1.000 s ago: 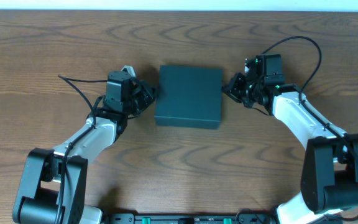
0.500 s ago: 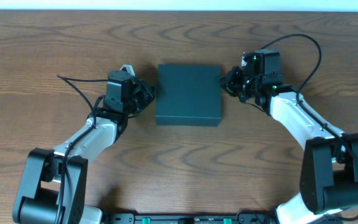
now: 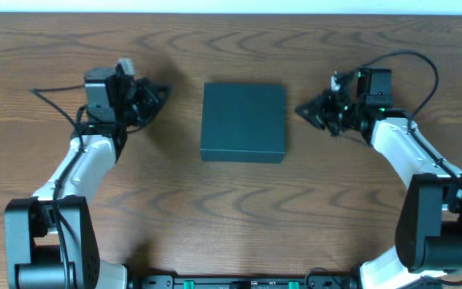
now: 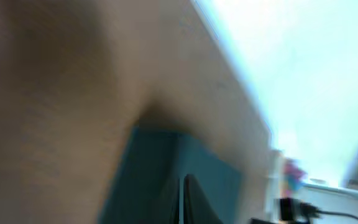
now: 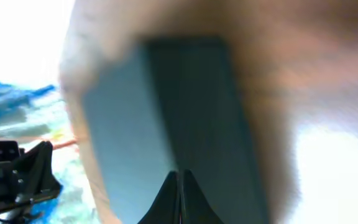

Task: Pack container
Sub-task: 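Press both grippers against the box sides to square it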

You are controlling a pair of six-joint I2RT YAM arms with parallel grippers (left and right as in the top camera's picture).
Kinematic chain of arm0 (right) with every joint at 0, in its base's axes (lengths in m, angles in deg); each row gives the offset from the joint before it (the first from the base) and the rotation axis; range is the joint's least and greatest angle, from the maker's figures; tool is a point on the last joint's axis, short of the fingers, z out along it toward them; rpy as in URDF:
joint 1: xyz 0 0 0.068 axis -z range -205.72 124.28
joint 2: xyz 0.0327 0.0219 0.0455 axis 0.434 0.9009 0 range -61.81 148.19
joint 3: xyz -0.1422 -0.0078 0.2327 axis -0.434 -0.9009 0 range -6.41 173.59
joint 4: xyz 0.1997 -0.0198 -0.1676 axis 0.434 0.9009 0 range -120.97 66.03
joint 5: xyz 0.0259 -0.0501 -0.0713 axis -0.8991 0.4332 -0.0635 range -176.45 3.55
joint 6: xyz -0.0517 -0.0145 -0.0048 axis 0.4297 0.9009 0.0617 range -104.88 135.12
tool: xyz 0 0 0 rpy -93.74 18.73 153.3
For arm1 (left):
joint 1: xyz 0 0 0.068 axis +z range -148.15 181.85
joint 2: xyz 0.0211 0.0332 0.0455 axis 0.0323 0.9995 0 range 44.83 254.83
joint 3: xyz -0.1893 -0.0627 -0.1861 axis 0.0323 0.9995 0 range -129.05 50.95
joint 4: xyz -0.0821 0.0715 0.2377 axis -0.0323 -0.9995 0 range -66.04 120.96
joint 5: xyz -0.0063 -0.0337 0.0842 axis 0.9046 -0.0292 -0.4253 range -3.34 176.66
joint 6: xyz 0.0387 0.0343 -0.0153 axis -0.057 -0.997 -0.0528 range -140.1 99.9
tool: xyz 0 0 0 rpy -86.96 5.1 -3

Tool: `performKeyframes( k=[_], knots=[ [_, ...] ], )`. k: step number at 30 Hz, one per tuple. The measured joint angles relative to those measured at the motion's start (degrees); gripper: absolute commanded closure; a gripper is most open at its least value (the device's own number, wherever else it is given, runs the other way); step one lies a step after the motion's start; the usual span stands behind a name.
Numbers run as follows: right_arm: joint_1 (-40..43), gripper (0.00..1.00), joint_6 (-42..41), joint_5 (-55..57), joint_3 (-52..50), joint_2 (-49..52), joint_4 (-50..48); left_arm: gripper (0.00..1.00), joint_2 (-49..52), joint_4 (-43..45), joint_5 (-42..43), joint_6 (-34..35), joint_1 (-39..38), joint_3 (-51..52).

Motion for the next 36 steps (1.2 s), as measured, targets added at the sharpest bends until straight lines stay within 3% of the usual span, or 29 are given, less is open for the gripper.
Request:
performKeyframes(
  k=[2, 4, 9, 17, 26, 36],
  knots=[
    [0.00, 0.98, 2.56, 3.72, -0.07, 0.00, 6.56, 0.94, 0.15, -9.35, -1.64, -3.02, 0.17, 0.33],
    [-0.42, 0.99, 4.09, 7.78, -0.09, 0.00, 9.88, 0.95, 0.33, -13.29, -3.52, -5.27, -0.33, 0.61],
    [-4.07, 0.98, 5.64, 15.23, -0.09, 0.00, 9.81, 0.94, 0.44, -15.30, -8.76, -8.37, -3.61, 0.61],
    [-9.94, 0.99, 3.85, 19.78, -0.09, 0.04, 7.43, 0.94, 7.04, -10.69, -11.47, -9.18, -11.43, 0.61],
    [-9.94, 0.99, 1.86, 19.82, -0.09, 0.07, 5.66, 0.94, 8.87, -2.12, -7.87, -5.01, -12.09, 0.61],
    [-11.06, 0.98, -1.88, 18.32, -0.09, 0.17, 0.11, 0.94, 8.96, 1.55, -7.15, -1.09, -13.55, 0.61]
  ],
)
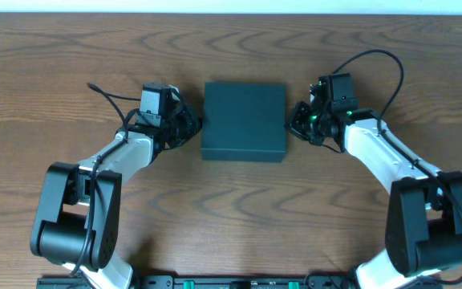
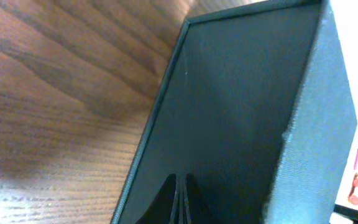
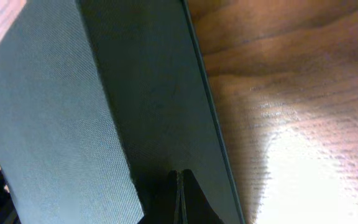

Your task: Pack container

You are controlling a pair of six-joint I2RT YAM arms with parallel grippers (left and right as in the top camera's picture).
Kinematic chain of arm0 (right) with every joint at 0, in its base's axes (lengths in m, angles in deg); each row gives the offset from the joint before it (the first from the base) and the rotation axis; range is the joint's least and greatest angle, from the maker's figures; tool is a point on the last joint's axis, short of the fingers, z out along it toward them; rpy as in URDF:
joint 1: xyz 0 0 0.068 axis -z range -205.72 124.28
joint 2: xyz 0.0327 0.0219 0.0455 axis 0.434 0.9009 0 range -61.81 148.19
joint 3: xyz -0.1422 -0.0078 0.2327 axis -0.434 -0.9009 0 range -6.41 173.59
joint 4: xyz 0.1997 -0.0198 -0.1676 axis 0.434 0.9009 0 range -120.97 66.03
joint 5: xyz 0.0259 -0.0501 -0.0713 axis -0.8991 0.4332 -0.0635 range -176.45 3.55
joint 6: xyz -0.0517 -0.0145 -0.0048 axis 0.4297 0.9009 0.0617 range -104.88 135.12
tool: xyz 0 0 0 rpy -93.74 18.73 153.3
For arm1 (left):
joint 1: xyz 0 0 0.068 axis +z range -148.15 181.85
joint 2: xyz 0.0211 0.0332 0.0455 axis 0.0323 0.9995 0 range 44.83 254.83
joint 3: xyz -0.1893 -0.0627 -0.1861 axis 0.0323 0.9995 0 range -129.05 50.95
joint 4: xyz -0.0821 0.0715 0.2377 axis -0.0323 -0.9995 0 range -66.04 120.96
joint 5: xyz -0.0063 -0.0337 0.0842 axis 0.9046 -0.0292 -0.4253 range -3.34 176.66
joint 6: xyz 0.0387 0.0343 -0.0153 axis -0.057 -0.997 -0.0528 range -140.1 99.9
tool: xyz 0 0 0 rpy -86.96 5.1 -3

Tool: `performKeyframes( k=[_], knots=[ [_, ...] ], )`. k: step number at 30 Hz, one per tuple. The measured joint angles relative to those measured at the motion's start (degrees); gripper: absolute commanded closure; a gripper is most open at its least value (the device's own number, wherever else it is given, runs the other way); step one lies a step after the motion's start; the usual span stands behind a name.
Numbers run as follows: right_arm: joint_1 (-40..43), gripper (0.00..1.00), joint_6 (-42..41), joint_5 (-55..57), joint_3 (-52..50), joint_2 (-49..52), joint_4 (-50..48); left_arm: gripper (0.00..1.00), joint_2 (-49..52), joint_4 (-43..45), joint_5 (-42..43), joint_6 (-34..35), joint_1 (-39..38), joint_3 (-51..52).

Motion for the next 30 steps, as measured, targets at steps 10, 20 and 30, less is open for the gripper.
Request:
performKeyframes(
  k=[10, 20, 30],
  knots=[
    [-0.07, 0.99, -1.75, 1.07, -0.02, 0.00, -4.13, 0.94, 0.13, 4.09, -0.63, 2.97, 0.04, 0.00],
    [-0.07, 0.98, -3.54, 1.92, -0.07, 0.00, -8.09, 0.94, 0.17, 8.35, -1.95, 5.42, 0.09, 0.00],
    [-0.07, 0.99, -6.34, 2.08, -0.07, 0.00, -9.81, 0.94, 0.17, 8.33, -3.19, 7.48, 0.09, 0.00]
  ],
)
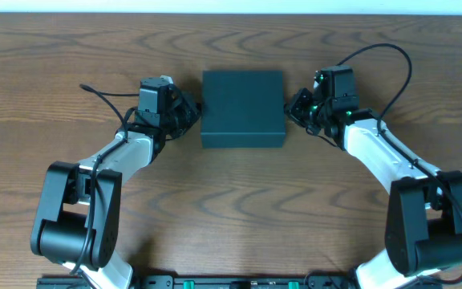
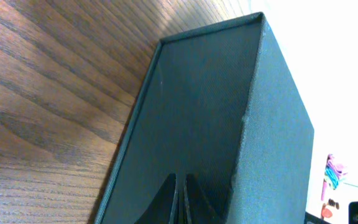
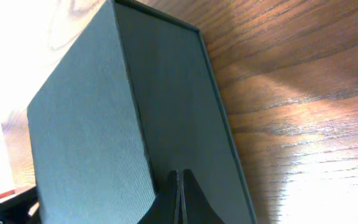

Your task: Pack container

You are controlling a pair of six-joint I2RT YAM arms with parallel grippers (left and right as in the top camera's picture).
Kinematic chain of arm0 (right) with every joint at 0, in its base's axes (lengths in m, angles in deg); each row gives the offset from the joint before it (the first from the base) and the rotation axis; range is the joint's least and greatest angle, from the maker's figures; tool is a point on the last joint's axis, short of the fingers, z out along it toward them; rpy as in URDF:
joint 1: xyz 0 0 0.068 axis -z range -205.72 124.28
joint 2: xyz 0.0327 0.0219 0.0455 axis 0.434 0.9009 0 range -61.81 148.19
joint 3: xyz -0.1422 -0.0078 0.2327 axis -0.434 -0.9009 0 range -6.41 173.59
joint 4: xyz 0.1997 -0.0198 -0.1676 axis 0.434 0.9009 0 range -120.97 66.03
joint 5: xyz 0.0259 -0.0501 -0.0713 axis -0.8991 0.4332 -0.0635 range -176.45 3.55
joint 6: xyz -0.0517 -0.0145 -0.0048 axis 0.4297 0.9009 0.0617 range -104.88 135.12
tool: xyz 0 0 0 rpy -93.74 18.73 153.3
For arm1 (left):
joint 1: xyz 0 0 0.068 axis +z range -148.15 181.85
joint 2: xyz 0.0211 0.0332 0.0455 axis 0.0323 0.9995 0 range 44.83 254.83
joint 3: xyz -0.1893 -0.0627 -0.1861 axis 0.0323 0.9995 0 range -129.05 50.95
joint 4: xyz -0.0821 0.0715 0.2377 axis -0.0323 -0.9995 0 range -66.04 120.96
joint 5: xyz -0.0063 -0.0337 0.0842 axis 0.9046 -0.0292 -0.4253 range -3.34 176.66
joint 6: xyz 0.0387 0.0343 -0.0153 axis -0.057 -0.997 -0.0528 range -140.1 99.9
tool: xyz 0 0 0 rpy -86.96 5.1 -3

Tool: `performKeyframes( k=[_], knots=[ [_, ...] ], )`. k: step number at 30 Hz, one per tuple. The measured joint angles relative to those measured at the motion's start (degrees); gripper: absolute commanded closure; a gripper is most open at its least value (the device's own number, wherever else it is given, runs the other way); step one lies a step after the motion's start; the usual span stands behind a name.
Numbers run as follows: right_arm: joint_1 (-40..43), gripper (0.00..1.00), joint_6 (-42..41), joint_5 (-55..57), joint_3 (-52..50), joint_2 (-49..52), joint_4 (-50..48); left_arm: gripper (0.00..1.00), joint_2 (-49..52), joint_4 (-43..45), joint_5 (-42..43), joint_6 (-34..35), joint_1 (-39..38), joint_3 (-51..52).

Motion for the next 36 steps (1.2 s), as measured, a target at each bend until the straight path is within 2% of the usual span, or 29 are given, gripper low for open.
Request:
performKeyframes(
  k=[8, 25, 36],
  knots=[
    [0.02, 0.98, -3.61, 0.11, -0.02, 0.00, -4.17, 0.94, 0.28, -0.02, -1.33, 0.59, 0.22, -2.91],
    [0.02, 0.98, -5.70, -0.02, -0.02, 0.00, -5.64, 0.95, 0.35, 1.53, -2.58, 2.34, 0.24, -3.45],
    [0.07, 0.98, -7.17, -0.44, -0.11, 0.00, 2.36, 0.94, 0.39, -7.02, -0.07, 1.92, -0.22, -3.50]
  ],
)
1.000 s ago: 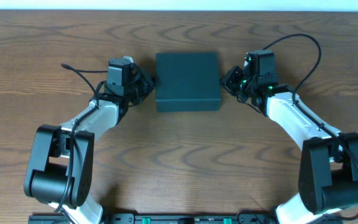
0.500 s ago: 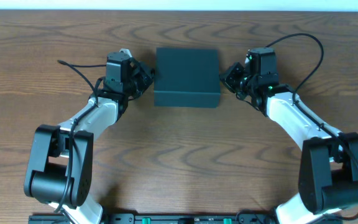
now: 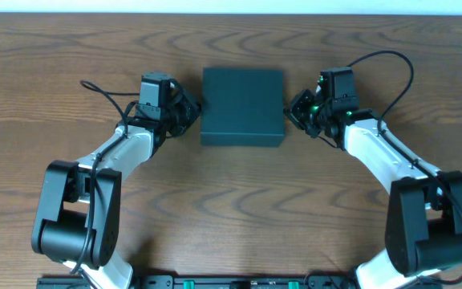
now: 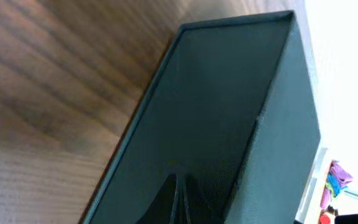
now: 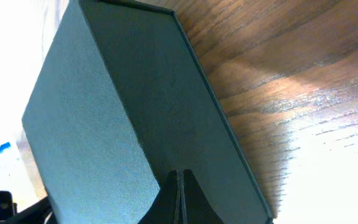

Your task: Pack container

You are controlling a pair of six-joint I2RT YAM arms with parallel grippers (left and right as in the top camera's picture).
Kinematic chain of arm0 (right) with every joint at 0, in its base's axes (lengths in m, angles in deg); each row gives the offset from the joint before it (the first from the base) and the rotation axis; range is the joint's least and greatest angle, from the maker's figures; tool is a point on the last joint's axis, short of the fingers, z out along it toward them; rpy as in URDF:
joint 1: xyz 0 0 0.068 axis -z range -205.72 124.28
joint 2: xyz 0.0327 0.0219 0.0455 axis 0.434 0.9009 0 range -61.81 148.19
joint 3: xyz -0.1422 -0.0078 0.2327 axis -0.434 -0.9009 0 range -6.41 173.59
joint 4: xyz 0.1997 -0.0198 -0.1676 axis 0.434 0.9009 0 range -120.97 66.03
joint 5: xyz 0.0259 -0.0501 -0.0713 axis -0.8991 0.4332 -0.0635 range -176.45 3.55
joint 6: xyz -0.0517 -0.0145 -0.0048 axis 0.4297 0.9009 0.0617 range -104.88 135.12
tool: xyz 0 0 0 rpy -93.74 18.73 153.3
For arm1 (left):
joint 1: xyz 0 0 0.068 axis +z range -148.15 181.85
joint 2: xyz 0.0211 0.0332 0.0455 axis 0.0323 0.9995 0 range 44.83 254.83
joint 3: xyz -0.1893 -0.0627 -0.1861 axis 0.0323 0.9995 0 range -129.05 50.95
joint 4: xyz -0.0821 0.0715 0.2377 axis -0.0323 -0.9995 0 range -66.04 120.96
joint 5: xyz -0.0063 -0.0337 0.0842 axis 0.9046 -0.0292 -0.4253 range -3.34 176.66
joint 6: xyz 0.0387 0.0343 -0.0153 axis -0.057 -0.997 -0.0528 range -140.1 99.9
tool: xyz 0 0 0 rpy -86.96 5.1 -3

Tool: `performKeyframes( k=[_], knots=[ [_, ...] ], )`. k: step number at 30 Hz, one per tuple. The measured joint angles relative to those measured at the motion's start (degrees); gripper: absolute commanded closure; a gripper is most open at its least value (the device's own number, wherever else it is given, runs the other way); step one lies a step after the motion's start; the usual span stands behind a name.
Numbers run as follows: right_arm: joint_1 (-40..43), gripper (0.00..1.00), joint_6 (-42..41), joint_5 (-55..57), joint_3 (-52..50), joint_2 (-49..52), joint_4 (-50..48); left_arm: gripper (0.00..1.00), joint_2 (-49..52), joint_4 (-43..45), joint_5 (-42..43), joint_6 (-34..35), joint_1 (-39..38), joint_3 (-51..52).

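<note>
A closed dark teal box lies flat on the wooden table, lid on. My left gripper is shut, its tip against the box's left side wall. My right gripper is shut too, its tip against the box's right side wall. In the left wrist view the shut fingers rest on the dark wall. The right wrist view shows the same: closed fingers pressed to the wall below the lid's edge. The box's inside is hidden.
Only wood grain surrounds the box. Cables trail from both arms over the table. The table's far edge runs just behind the box.
Little has changed. Both shut grippers stay pressed to the box's sides, and the box keeps its place. The left wrist view has tilted slightly.
At first both shut grippers stood well away from the box on either side. Then both were at its side walls. After that the box sat a little farther back on the table, and it stays there now between the two tips.
</note>
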Motion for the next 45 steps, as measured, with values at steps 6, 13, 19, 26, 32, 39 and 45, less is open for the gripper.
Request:
performKeyframes(
  k=[6, 13, 19, 26, 32, 39, 45],
  knots=[
    [0.26, 0.98, -0.04, -0.92, 0.00, 0.00, 0.76, 0.94, 0.00, -2.25, 0.63, -0.11, -0.11, 0.00],
    [0.00, 0.98, -0.22, -2.08, 0.04, 0.00, 7.30, 0.94, 0.00, -5.42, 2.47, -0.11, -0.11, -0.42],
    [-0.96, 0.98, -0.20, -0.09, 0.04, 0.00, 7.37, 0.94, 0.00, -9.16, 2.86, -1.36, -0.11, -0.81],
    [-1.09, 0.98, -0.17, 0.44, 0.04, 0.00, 7.37, 0.94, 0.00, -9.33, 2.84, -2.29, -0.09, -0.83],
    [-1.31, 0.98, 0.17, -0.57, 0.04, 0.00, 7.32, 0.94, -0.02, -13.84, 1.68, -5.42, 0.79, -1.11],
    [3.02, 0.98, 6.78, -1.68, 0.07, 0.00, 10.80, 0.94, -0.50, -20.35, 0.09, -13.62, 10.99, -1.14],
    [14.43, 0.99, 12.92, -0.33, 1.31, -0.63, 19.47, 0.94, -4.72, -28.06, 0.02, -21.57, 19.19, -2.23]
  ],
)
